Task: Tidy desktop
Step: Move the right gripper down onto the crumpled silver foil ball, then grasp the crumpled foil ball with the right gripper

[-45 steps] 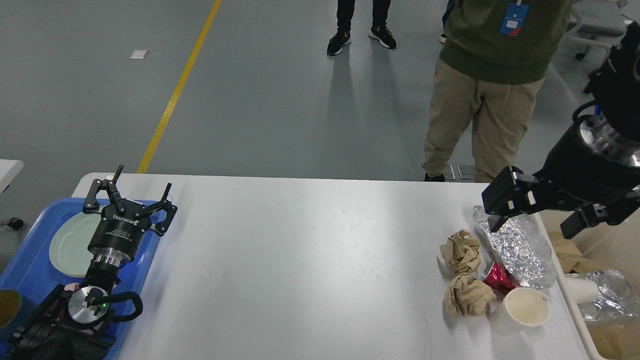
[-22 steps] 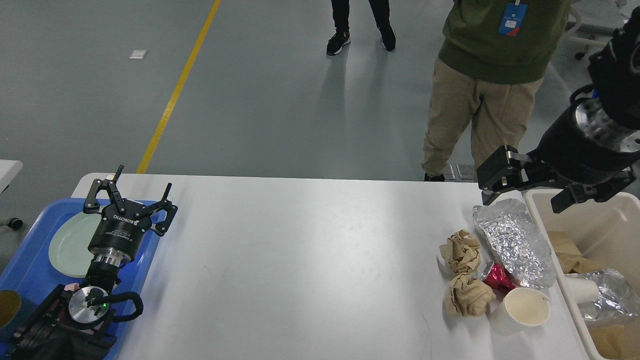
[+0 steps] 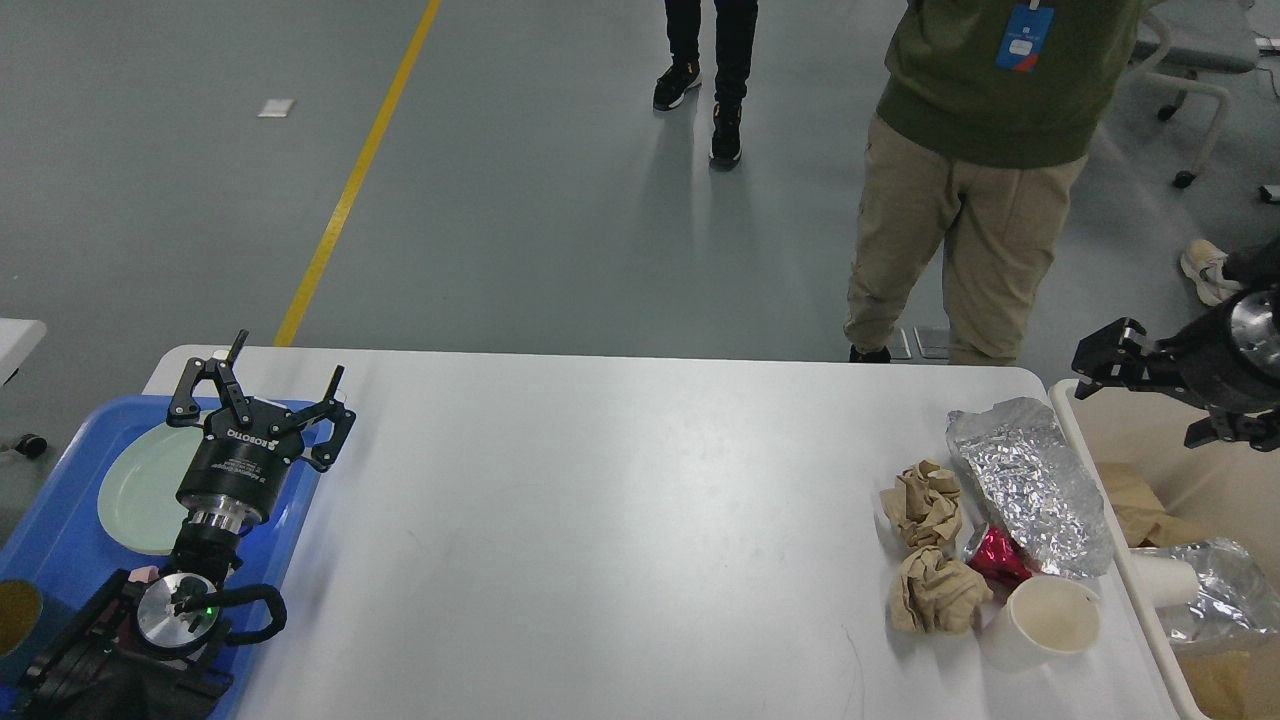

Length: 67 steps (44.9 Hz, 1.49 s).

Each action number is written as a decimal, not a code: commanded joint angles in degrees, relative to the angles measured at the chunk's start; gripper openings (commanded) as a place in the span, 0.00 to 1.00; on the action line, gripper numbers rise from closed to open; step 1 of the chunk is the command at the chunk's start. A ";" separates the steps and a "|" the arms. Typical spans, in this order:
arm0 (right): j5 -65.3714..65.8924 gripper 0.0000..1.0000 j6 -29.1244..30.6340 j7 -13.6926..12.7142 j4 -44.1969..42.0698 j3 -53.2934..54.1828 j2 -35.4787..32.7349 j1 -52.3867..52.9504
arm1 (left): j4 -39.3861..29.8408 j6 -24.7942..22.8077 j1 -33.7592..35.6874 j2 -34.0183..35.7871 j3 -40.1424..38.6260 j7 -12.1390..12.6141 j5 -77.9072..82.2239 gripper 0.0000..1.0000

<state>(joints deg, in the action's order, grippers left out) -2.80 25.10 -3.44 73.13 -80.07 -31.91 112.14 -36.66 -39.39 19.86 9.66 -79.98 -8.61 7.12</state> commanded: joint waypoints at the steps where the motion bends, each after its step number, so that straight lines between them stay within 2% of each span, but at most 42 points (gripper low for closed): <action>1: 0.42 1.00 -7.85 0.10 -5.45 4.30 -3.15 -12.01 | 0.01 0.01 0.00 0.01 0.00 0.00 0.00 0.96; 6: 0.42 1.00 -15.94 0.10 -10.63 10.01 -4.39 -23.70 | 0.01 0.01 0.00 0.01 0.00 0.00 0.00 0.96; 9: 0.33 1.00 -17.89 0.36 -14.24 13.53 -4.12 -29.59 | 0.01 0.01 0.00 0.01 0.00 0.00 0.00 0.96; 33: -0.10 1.00 -17.27 0.01 -32.08 32.07 1.41 -53.23 | 0.01 0.01 0.00 0.01 0.00 0.00 0.00 0.96; 49: -0.19 1.00 -17.27 -0.07 -37.27 36.65 4.14 -58.35 | 0.01 0.01 0.00 0.01 0.00 0.00 0.00 0.96; 58: -2.04 0.84 -17.27 -0.86 -37.62 37.53 4.67 -59.23 | 0.01 0.01 0.00 0.01 0.00 0.00 0.00 0.96; 63: -2.13 0.71 -17.27 -1.13 -37.71 37.53 4.67 -59.23 | 0.01 0.01 0.00 0.01 0.00 0.00 0.00 0.96; 67: -2.13 0.55 -17.27 -1.65 -37.71 37.53 4.67 -59.23 | 0.01 0.01 0.09 0.01 0.00 0.00 0.00 0.96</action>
<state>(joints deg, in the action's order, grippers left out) -4.90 7.83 -4.54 35.44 -42.54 -27.26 52.93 -36.64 -39.38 19.86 9.67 -79.98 -8.61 7.12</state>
